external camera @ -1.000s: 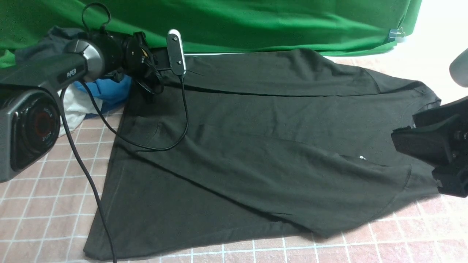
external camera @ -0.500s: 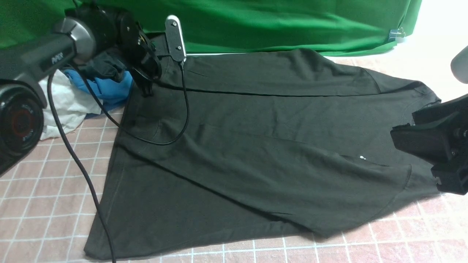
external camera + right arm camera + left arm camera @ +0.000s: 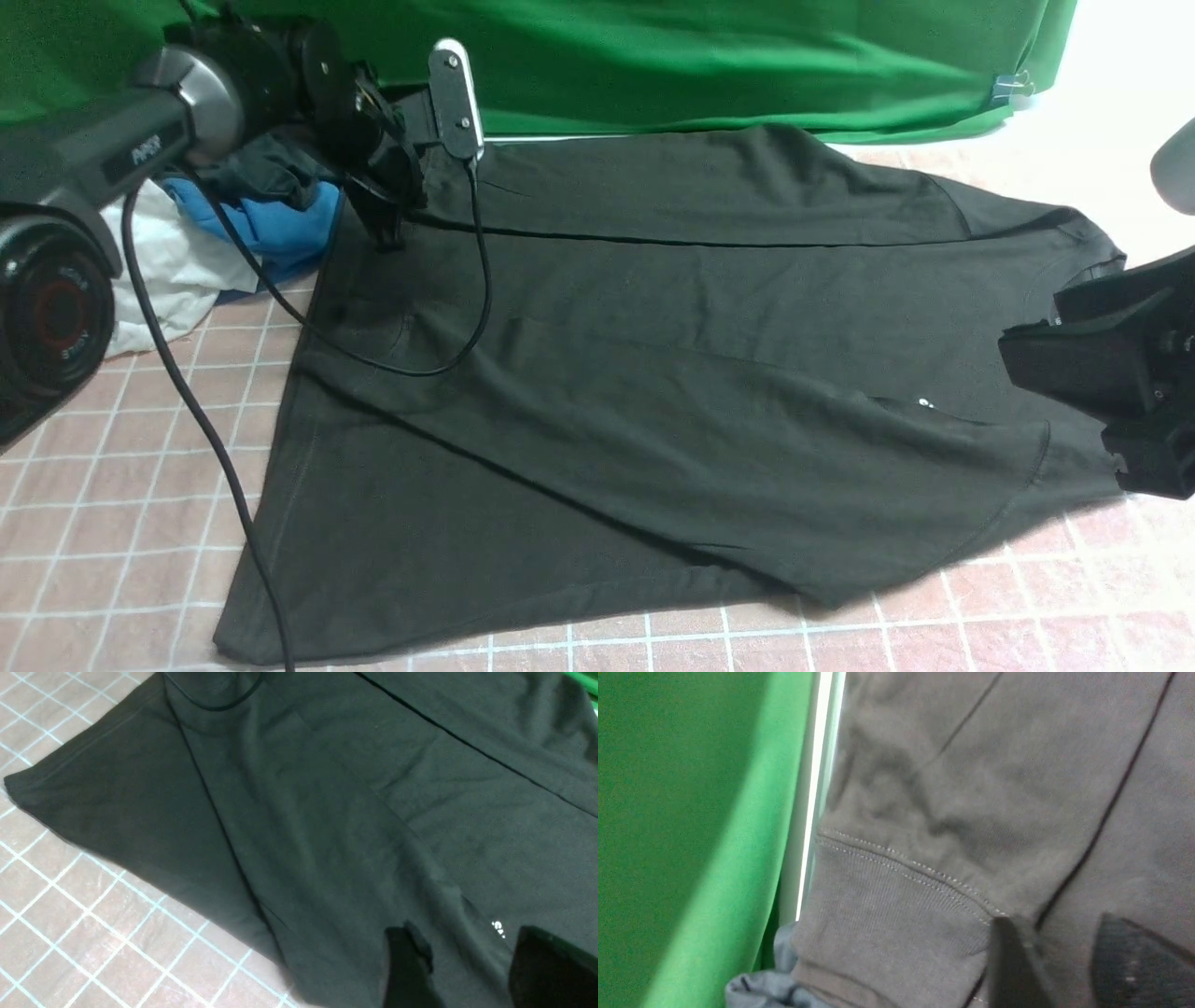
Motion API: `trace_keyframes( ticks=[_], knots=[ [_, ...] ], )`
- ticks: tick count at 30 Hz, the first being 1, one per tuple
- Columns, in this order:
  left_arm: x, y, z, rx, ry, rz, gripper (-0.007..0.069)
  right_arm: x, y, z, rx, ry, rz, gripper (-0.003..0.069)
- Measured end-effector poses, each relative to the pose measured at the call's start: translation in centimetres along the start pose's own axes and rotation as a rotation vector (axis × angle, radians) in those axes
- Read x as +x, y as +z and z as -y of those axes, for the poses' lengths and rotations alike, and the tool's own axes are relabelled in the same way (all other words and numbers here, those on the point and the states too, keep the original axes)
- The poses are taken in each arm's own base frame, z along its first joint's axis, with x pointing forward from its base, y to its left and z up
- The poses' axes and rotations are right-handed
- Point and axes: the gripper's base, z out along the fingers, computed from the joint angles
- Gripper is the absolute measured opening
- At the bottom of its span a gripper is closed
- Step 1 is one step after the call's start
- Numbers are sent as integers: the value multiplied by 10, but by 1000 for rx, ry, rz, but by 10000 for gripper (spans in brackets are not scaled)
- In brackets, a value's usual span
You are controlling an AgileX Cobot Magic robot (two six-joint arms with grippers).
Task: Fold a long-sleeved shirt over a pink coffee tablecloth.
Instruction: 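Grab the top left corner of the dark shirt with the left gripper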
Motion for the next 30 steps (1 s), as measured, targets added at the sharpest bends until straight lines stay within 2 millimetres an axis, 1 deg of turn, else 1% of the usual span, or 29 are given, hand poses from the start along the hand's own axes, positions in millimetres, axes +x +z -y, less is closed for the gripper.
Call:
trace_keyframes(
  ticks=[3,4,6,8,10,12,13,14,16,17,21,23,24,26,29,30],
  knots=[
    [3,15,3,-30,40,-12,393,0,0,0,0,14,0,304],
    [4,19,4,-44,54,-16,410,0,0,0,0,19,0,304],
    [4,23,4,-57,68,-20,420,0,0,0,0,24,0,304],
    [6,31,5,-89,114,-35,414,0,0,0,0,35,0,304],
    [7,33,4,-109,127,-38,396,0,0,0,0,39,0,304],
    [7,34,4,-121,136,-40,353,0,0,0,0,44,0,304],
    [7,35,4,-122,136,-39,344,0,0,0,0,46,0,304],
    [7,35,4,-130,138,-38,300,0,0,0,0,48,0,304],
    [7,36,3,-132,137,-39,252,0,0,0,0,50,0,304],
    [7,36,3,-133,137,-38,242,0,0,0,0,50,0,304],
    [8,38,5,-128,135,-41,121,0,0,0,0,50,0,304],
    [9,39,6,-119,134,-43,97,0,0,0,0,50,0,304],
    [9,40,7,-110,127,-45,64,0,0,0,0,50,1,304],
    [10,38,8,-92,112,-51,45,0,0,0,0,50,1,304],
    [9,29,8,-45,86,-66,43,0,0,0,0,50,1,304],
    [8,22,6,-30,70,-72,43,0,0,0,0,50,1,300]
  ],
)
